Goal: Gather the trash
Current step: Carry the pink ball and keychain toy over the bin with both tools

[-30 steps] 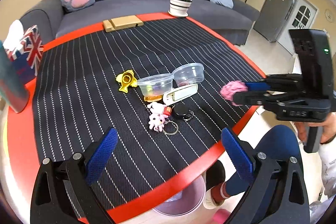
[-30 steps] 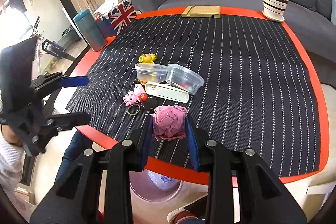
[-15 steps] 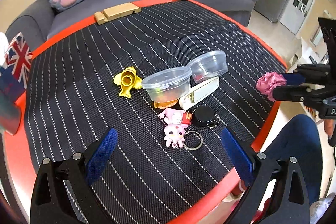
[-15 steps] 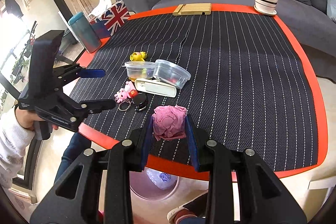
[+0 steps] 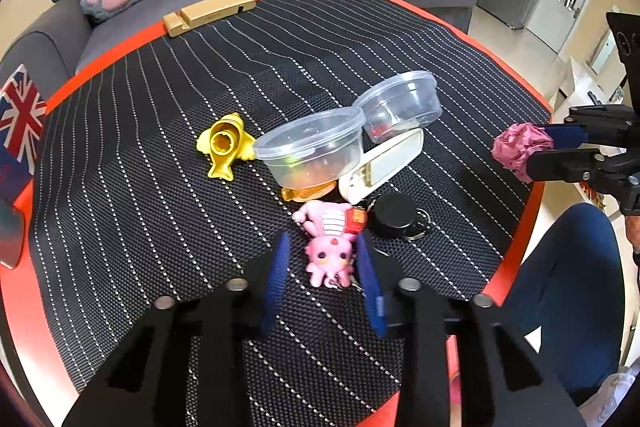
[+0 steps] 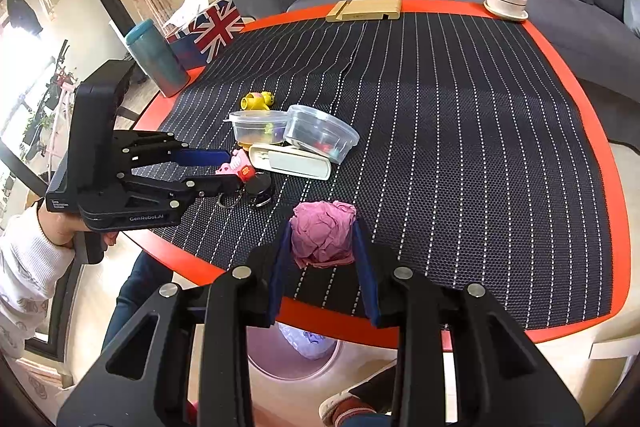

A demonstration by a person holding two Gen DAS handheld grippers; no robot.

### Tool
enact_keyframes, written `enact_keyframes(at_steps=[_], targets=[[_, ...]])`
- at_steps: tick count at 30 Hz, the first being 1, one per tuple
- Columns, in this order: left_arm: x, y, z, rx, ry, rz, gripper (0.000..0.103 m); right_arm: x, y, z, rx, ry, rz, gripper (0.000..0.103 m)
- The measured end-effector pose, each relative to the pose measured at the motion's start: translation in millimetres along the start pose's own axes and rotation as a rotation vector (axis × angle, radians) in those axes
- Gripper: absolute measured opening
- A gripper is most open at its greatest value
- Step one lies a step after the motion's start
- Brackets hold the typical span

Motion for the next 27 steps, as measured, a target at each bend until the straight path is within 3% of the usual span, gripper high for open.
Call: enact_keyframes(at_steps=[4, 27], targets=[[-1.6, 1.8, 0.1, -0.004, 0.003, 0.001, 0.023, 2.4, -1.7, 0.5, 0.000, 0.003, 0.003, 0.031], [-12.2, 73.2, -8.6, -0.136, 0.076, -0.033, 0.022, 30.2, 22.5, 4.1, -0.038, 0.063, 0.018, 0.031]])
Point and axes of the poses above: each gripper's, at about its wrist camera, not at the fingertips, and y roughly against the way its jaws point, x to its left, z to its top, the point moved 1 cm from there along -y, roughly the way its jaws point, and after that the axes turned 2 degrees about y, right-handed, at the moved point
